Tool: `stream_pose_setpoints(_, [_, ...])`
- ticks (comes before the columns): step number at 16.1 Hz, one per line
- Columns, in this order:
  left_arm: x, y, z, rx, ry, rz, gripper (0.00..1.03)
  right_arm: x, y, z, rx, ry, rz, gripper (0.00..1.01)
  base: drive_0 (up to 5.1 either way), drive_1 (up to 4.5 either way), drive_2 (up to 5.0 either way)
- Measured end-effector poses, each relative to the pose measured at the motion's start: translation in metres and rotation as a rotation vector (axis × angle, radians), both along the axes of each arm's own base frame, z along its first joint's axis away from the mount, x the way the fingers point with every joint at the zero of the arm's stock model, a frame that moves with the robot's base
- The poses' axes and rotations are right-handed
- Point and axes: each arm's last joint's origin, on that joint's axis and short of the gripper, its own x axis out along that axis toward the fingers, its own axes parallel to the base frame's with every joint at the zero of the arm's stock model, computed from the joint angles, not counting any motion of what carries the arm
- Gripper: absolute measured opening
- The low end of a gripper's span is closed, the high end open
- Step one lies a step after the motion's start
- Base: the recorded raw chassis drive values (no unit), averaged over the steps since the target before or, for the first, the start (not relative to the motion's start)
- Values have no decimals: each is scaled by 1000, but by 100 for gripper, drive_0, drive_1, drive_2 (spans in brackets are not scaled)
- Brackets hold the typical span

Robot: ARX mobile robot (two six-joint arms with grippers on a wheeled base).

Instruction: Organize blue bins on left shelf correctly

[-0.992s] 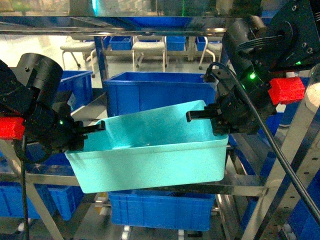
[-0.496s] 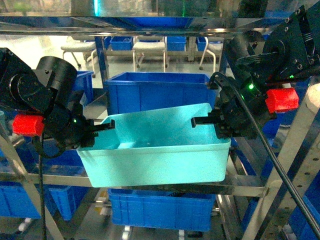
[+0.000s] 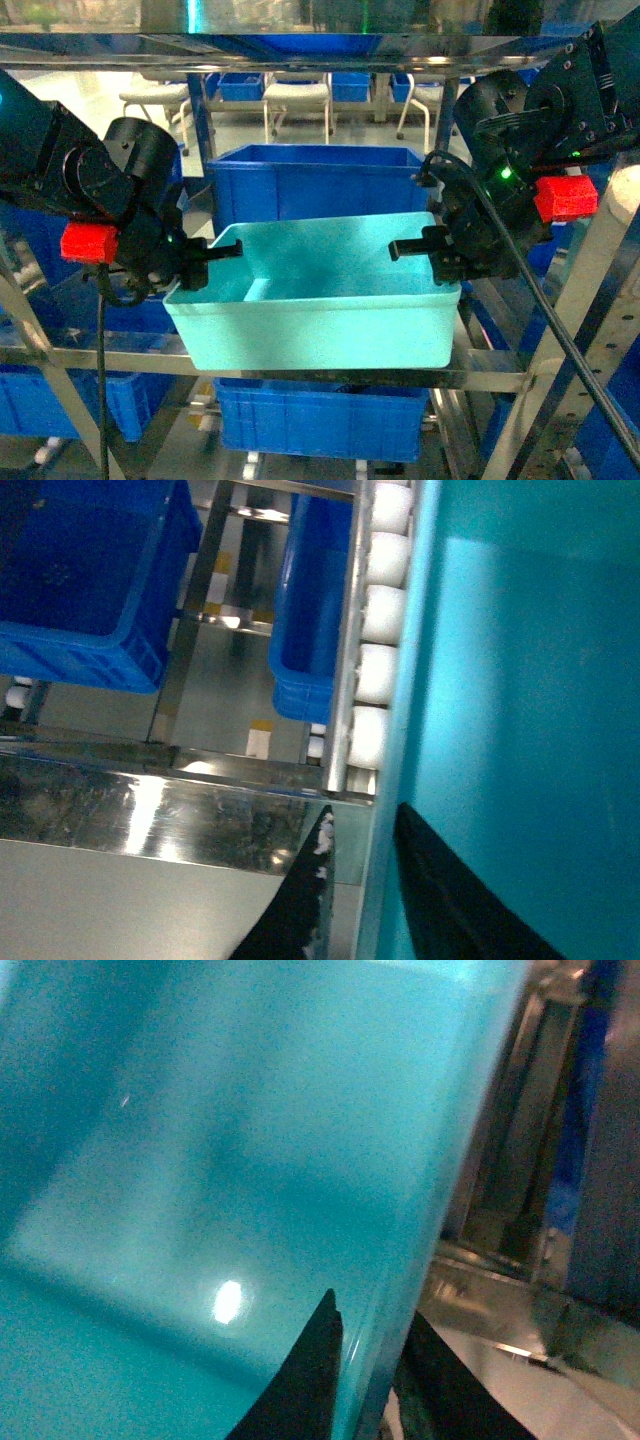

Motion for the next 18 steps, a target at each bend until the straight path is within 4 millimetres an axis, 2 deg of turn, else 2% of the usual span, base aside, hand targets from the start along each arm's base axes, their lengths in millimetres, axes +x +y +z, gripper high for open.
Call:
stream_pose_setpoints(5, [-5,6,-9,16,-25,38,58,-1,5,0,8,-24,71,56,0,0,0])
stream_pose_setpoints(6, [-24,9,-5,23,-27,50,76,-5,5,-3,15,-64,86,74,0,0,0])
stream_pose_setpoints(7, [-57,14,32,-14,-78,88,98,-17,16,17,-7,-230,160,98,0,0,0])
stream_pose_setpoints(9, [-76,15,38,-44,-32,102,98,-26,20,25,-21,-246,179,98,0,0,0])
stream_pose_setpoints(11, [-103,13,44,-82,11,103,98,-46,17,21,-53,-211,191,98,0,0,0])
stream_pose_setpoints(14, [-135,7,68,-161,19,93,98,-78,14,41,-59,-246,207,98,0,0,0])
stream_pose_setpoints(18, [-151,8,69,-203,59,102,98,-91,15,51,-48,-260,221,98,0,0,0])
